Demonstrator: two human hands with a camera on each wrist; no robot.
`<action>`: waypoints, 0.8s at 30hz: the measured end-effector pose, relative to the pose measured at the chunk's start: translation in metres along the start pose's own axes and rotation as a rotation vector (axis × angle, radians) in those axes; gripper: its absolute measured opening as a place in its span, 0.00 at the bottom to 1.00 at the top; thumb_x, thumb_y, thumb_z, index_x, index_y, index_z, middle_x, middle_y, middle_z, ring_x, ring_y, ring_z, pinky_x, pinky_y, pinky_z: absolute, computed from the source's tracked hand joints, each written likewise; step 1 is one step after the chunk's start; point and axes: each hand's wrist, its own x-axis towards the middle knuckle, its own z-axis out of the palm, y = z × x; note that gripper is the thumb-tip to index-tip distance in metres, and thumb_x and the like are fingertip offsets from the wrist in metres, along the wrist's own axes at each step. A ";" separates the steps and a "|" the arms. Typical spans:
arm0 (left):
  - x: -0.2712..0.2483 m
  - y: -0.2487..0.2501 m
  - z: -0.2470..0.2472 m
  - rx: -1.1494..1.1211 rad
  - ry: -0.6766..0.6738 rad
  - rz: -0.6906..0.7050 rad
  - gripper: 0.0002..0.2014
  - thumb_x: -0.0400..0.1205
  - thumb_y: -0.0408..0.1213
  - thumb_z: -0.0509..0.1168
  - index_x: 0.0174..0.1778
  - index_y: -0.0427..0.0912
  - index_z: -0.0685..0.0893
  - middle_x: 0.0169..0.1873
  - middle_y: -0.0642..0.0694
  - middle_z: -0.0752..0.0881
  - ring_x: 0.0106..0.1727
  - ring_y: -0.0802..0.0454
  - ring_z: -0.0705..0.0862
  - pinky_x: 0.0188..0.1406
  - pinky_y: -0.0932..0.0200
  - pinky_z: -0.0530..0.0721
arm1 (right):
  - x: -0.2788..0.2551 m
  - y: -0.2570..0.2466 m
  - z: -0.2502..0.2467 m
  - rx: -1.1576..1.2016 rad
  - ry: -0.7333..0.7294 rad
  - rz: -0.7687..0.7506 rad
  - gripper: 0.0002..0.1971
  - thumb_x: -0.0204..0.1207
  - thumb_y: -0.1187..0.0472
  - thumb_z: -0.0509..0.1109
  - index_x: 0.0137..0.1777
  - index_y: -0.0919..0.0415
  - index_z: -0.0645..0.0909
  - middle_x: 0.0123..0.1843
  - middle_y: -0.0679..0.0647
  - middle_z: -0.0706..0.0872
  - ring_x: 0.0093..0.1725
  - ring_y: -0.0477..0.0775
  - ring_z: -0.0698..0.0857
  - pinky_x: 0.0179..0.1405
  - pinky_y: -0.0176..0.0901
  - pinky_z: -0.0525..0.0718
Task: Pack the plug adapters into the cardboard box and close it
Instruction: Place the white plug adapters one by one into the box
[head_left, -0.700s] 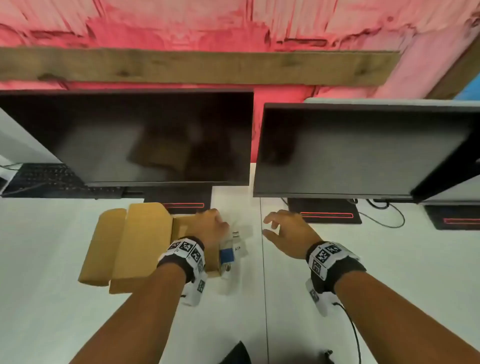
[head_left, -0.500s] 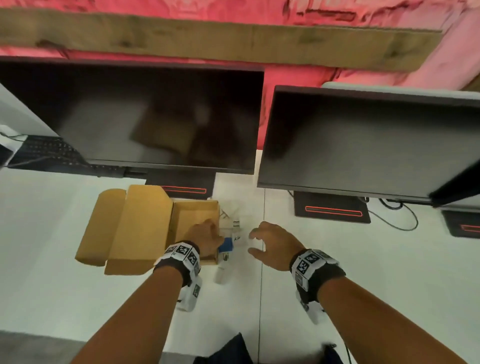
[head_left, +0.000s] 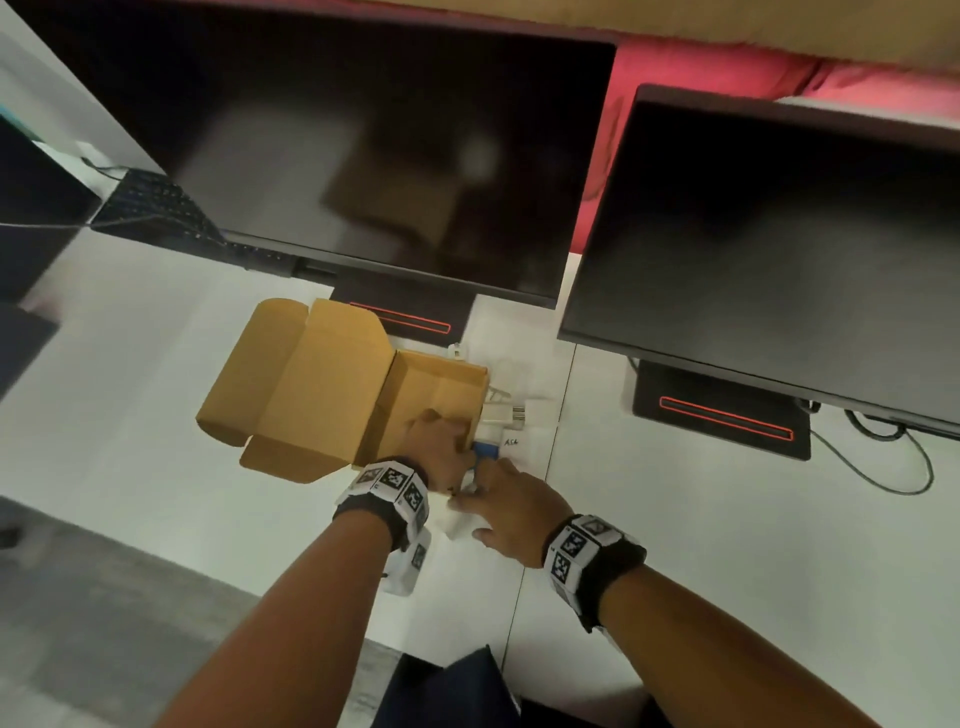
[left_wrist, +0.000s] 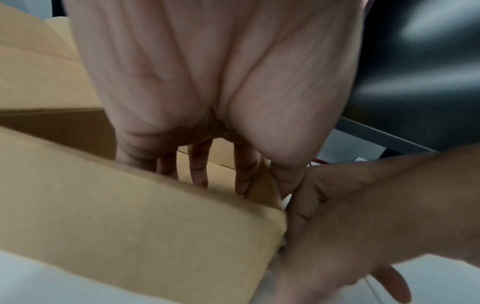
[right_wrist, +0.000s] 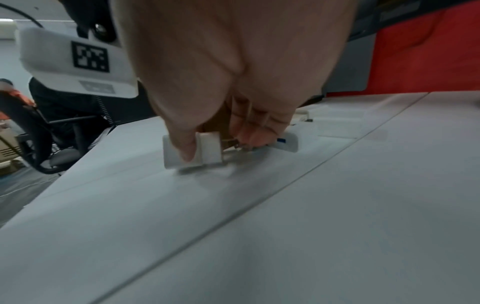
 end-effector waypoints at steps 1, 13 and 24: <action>-0.001 0.001 0.001 -0.025 -0.012 -0.008 0.11 0.73 0.58 0.57 0.37 0.56 0.75 0.49 0.44 0.78 0.62 0.37 0.78 0.61 0.44 0.75 | -0.002 0.001 0.001 -0.010 0.028 0.001 0.20 0.79 0.53 0.72 0.71 0.52 0.80 0.76 0.63 0.70 0.71 0.68 0.73 0.61 0.64 0.83; -0.014 0.024 0.009 -0.024 0.027 0.024 0.14 0.80 0.51 0.65 0.30 0.52 0.77 0.49 0.43 0.80 0.58 0.43 0.76 0.68 0.46 0.73 | -0.047 0.055 -0.010 0.127 0.117 0.244 0.16 0.80 0.52 0.69 0.64 0.55 0.76 0.60 0.56 0.82 0.59 0.60 0.83 0.54 0.51 0.83; -0.016 0.009 0.012 0.137 0.020 0.161 0.15 0.79 0.54 0.70 0.34 0.48 0.83 0.45 0.48 0.86 0.48 0.46 0.83 0.47 0.55 0.77 | -0.041 0.031 -0.060 0.597 0.491 0.337 0.11 0.77 0.57 0.77 0.56 0.53 0.79 0.46 0.47 0.85 0.41 0.44 0.87 0.38 0.35 0.86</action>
